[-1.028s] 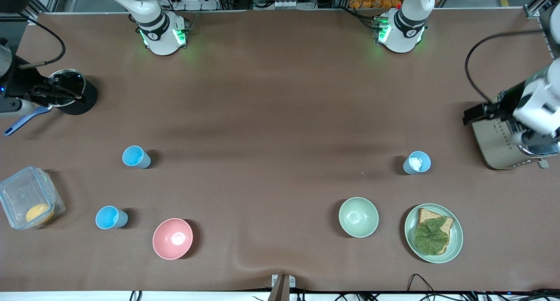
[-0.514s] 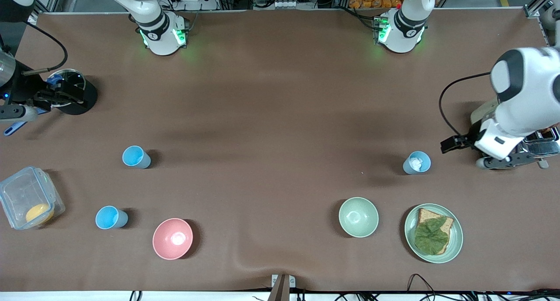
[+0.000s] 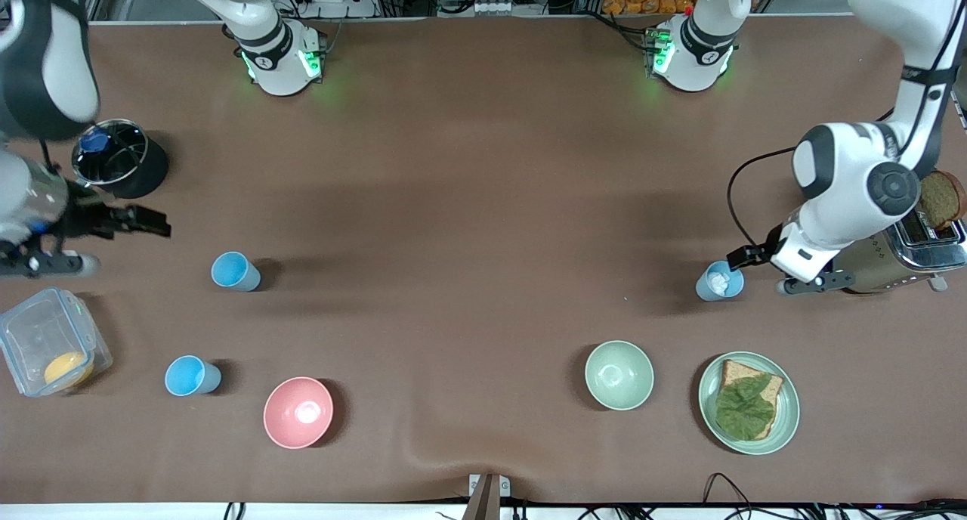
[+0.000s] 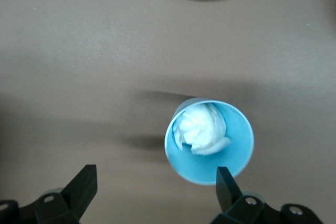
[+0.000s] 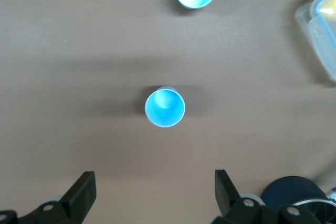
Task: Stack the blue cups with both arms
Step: 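Reach the left gripper to a blue cup while the right gripper reaches another, then close both grippers around the rims of the two blue cups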
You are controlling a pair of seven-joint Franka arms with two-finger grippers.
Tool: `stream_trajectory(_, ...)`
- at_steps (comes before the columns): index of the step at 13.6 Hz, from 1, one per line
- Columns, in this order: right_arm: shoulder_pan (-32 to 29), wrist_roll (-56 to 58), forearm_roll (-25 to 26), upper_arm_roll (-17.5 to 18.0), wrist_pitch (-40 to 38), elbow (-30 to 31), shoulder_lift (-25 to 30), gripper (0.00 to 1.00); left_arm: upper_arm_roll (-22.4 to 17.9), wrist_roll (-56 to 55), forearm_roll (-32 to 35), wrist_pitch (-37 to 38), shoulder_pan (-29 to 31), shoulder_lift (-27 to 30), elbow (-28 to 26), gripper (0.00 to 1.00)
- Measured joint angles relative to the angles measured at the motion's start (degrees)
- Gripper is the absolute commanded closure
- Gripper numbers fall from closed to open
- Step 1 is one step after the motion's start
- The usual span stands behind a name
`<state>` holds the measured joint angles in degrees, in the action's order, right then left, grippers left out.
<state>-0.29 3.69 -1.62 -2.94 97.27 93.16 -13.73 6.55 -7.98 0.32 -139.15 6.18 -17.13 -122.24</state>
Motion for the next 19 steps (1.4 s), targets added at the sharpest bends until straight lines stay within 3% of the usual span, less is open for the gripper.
stream_trajectory(1,-0.4,0.0,0.0,-0.1,1.1,0.1,-2.3,0.00,0.0,0.0,0.0,-1.2,0.0,-1.2,-0.1,0.05)
stream_trajectory(3,-1.5,0.1,0.0,-0.2,3.1,0.2,-6.6,0.00,0.1,0.0,0.0,-2.8,0.0,-3.1,-0.1,0.32)
stream_trajectory(4,-1.9,0.1,0.0,-0.2,4.1,0.2,-8.6,0.00,0.1,0.0,0.0,-3.2,-0.1,-3.7,0.0,0.49)
stream_trajectory(6,-2.3,0.1,0.0,-0.2,5.7,0.2,-11.6,0.00,0.3,0.0,0.0,-3.4,-0.2,-4.5,0.1,0.95)
stream_trajectory(7,-2.3,0.1,0.0,-0.2,6.2,0.1,-12.3,0.00,0.4,0.0,0.0,-3.4,-0.3,-4.7,0.2,1.00)
stream_trajectory(14,-2.3,0.1,1.0,-0.2,8.7,0.1,-15.6,0.00,1.2,0.0,0.0,-3.4,-2.4,-5.0,1.3,1.00)
stream_trajectory(17,-2.3,0.1,1.0,-0.2,8.7,0.1,-16.8,0.00,5.0,-0.4,0.0,-0.4,-2.9,-3.3,2.8,1.00)
stream_trajectory(19,-2.3,0.1,1.0,-0.2,8.6,0.1,-16.8,0.00,9.7,-5.9,0.0,3.8,-3.1,-2.2,5.0,1.00)
